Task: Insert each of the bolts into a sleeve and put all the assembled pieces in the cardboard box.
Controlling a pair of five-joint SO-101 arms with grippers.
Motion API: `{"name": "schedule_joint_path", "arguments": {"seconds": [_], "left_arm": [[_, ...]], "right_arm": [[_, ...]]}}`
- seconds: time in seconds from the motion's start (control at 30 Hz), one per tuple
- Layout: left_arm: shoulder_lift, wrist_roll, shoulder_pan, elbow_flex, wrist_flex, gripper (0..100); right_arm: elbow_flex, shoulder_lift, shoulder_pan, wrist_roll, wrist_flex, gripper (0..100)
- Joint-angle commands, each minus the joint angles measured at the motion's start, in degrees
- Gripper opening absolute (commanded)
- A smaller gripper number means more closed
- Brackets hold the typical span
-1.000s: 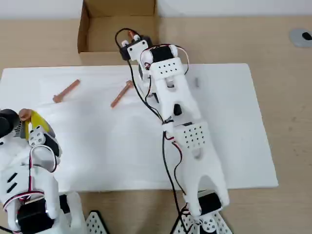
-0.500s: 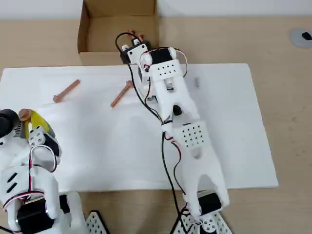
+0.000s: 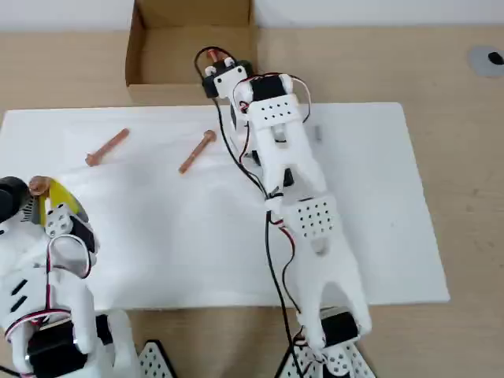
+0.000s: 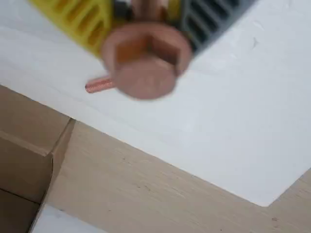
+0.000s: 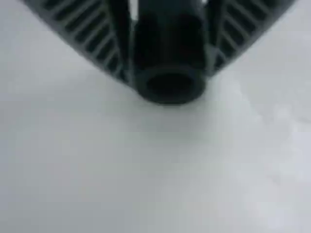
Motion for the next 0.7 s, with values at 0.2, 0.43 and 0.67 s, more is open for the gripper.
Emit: {"name": "schedule_joint_path", "arguments": {"seconds": [0.2,0.43,0.67], "left_arm": [[-0.6,0.0,-0.5,-2.9,-1.1,0],[-0.6,0.0,-0.5,-2.9,-1.1,0],[-0.6,-0.6,-0.5,-2.9,-0.5,0]], "right_arm": [[-1.3,-0.5,0.0,0.7,2.4,5.8],[-1.3,-0.5,0.0,0.8,2.6,3.1],[-1.2,-0.7,-0.2,2.4,3.3,24.1]]}}
